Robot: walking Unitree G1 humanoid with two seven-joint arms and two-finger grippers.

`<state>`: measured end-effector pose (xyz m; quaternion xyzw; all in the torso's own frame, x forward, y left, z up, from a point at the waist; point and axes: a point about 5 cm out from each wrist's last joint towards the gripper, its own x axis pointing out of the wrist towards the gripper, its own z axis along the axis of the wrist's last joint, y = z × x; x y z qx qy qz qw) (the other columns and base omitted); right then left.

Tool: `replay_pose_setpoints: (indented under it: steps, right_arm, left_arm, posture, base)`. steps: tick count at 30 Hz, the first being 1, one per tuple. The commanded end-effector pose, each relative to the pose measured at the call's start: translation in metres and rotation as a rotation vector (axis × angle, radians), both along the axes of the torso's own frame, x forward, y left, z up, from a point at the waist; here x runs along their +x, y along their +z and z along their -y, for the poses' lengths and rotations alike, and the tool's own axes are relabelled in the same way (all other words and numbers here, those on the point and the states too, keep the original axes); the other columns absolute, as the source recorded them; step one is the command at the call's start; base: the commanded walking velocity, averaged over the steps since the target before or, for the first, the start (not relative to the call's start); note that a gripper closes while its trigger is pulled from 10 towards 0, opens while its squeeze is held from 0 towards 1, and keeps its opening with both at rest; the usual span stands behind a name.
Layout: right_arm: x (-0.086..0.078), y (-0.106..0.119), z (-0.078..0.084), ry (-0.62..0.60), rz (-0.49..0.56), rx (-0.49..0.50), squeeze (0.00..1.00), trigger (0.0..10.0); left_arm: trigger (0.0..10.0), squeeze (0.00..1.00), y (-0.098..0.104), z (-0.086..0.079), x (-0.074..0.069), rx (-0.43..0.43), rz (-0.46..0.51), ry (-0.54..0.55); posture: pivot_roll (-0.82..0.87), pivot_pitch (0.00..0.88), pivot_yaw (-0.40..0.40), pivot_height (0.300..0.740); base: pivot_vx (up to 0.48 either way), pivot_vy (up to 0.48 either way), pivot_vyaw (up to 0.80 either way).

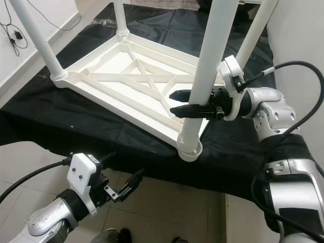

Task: Building children table

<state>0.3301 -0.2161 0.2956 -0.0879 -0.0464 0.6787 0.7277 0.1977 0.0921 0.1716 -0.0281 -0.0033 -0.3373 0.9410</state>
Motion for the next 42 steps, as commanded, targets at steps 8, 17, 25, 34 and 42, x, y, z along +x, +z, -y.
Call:
replay_pose_setpoints:
  steps: [8,17,25,34,42]
  right_arm:
    - [-0.006,-0.019,0.003,0.017,-0.067,-0.033,0.0,10.0]
    - [-0.005,-0.015,0.001,0.029,-0.06,-0.005,0.0,10.0]
    - [0.002,-0.017,0.006,-0.023,-0.038,-0.057,0.0,10.0]
    - [0.001,-0.02,0.001,0.005,-0.045,-0.072,0.0,10.0]
    - [0.0,-0.031,-0.013,0.055,-0.051,-0.098,0.0,10.0]
  left_arm:
    - [10.0,0.0,-0.002,-0.004,-0.004,0.022,-0.019,-0.008]
    - [10.0,0.0,-0.002,-0.007,-0.004,0.035,-0.023,-0.009]
    - [10.0,0.0,-0.002,-0.005,-0.002,0.033,-0.022,-0.012]
    - [10.0,0.0,-0.002,-0.007,-0.002,0.033,-0.018,-0.005]
    - [10.0,0.0,-0.002,-0.006,-0.002,0.031,-0.018,0.001]
  posture:
    - [0.14,0.251,0.02,0.74]
    - [0.15,0.261,0.033,0.74]
    - [0.14,0.26,0.027,0.74]
    - [0.14,0.259,0.022,0.74]
    - [0.14,0.259,0.02,0.74]
  base:
    - [0.0,0.0,0.0]
    - [0.0,0.0,0.0]
    - [0.0,0.0,0.0]
    - [0.0,0.0,0.0]
    - [0.0,0.0,0.0]
